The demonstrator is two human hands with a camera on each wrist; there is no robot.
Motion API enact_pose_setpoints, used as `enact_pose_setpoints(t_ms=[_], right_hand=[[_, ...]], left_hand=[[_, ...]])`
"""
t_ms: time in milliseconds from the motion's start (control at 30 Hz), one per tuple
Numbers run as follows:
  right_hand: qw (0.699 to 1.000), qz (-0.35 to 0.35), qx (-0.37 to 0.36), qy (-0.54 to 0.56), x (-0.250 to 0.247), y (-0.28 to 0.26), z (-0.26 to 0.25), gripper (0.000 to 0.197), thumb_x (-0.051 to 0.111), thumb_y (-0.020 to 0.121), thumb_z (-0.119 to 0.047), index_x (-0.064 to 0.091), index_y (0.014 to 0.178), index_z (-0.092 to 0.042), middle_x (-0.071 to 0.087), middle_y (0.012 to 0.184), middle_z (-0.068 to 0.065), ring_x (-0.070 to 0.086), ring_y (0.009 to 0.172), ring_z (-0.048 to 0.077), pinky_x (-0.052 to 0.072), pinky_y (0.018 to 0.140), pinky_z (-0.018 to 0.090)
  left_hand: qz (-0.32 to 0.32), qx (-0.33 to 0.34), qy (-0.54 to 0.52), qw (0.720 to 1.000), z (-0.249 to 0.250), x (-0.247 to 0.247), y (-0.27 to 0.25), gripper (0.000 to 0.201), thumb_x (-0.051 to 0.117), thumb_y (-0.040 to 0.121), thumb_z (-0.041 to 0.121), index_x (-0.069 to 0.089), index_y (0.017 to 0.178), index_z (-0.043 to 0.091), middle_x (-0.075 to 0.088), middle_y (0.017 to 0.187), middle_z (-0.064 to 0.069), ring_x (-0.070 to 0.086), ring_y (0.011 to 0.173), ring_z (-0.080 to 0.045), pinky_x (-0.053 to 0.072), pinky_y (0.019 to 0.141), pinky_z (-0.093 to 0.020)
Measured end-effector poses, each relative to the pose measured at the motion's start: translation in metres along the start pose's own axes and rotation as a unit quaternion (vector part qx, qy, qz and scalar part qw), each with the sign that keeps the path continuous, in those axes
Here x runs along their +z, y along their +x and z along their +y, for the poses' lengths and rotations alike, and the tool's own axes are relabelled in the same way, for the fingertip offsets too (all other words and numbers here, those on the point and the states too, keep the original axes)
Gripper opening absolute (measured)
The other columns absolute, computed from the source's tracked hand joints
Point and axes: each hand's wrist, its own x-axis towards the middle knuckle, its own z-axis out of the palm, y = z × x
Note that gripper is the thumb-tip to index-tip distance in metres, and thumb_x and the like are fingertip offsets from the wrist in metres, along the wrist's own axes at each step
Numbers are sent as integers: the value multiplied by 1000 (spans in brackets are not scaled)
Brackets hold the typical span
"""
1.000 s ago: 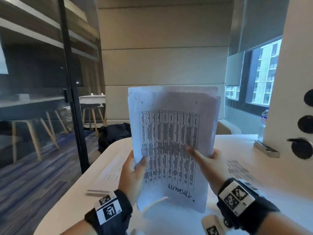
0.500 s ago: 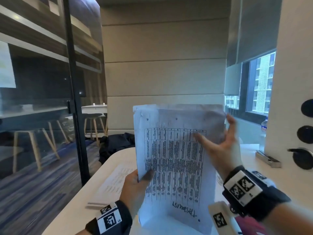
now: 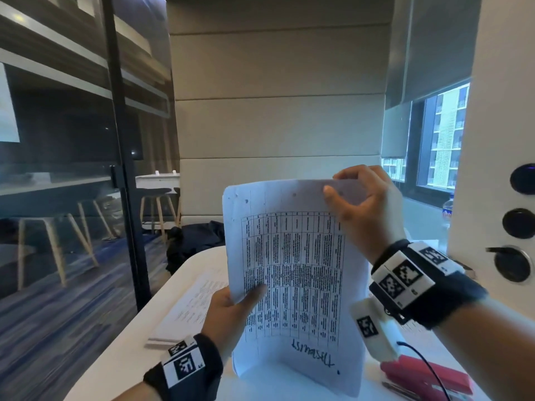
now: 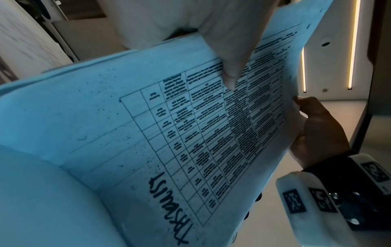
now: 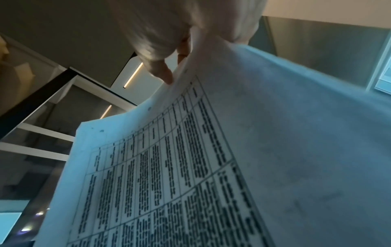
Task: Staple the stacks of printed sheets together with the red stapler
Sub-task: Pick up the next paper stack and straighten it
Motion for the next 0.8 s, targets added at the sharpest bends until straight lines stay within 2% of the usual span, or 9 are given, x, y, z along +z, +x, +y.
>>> enact_pose_setpoints(t_ms=[167,233,333,433,500,600,667,733,800], right_hand=[[994,-7,73,83,-5,-7,0,48,80,74,-21,56,116,-26,63,93,-3,58,83,-2,39,78,3],[965,-65,177,183,-6,-16,5,58,84,71,-21,52,120,-27,69,89,4,67,79,8,55,77,23],[916,-119,279,261,-2,-29,13,33,84,68,-21,71,97,-10,75,85,13,70,74,23,57,76,44],[912,-107,286,273,0,-34,11,37,83,67,-34,73,83,-2,70,87,26,59,74,23,47,73,42],[914,-98,277,280,1,-37,9,24,77,79,-27,72,83,-4,66,80,17,54,71,20,43,69,37],[917,-89,305,240,3,-53,12,19,73,84,-24,66,73,-10,53,66,5,44,58,12,35,57,26],[917,-108,331,197,3,-72,16,25,73,83,-26,59,69,-11,43,54,-3,34,46,6,27,48,23],[904,-141,371,161,-1,-88,20,25,75,81,-31,64,73,-10,46,47,-9,38,39,5,32,45,21],[890,-186,392,139,-6,-98,22,23,76,77,-35,68,83,-14,65,59,0,59,49,14,49,51,25]], left_hand=[[37,-22,-33,998,5,3,4,23,70,80,41,73,77,18,54,81,-7,46,77,-17,37,67,-30],[50,-20,-42,998,9,3,6,17,69,80,38,75,83,22,61,83,-8,52,79,-20,43,73,-33],[77,-7,-40,996,19,3,12,11,69,83,32,73,83,22,68,84,-5,59,80,-22,46,80,-35],[86,7,-43,995,35,8,17,4,67,86,25,68,82,23,69,71,7,63,67,-10,50,64,-19],[85,22,-47,995,38,10,17,7,66,87,22,66,81,24,69,62,12,62,55,0,47,50,-11],[73,-7,-39,997,28,10,13,8,69,84,28,68,80,22,66,78,-1,61,71,-17,48,61,-22],[46,-48,-11,998,12,8,8,16,72,80,38,63,77,25,52,83,-1,48,70,-17,38,60,-25],[20,-73,18,997,-1,8,2,26,71,79,44,51,73,28,40,78,9,35,63,-9,26,56,-23],[17,-64,58,996,-7,9,0,27,66,84,43,48,75,25,38,73,5,36,63,-11,25,56,-23]])
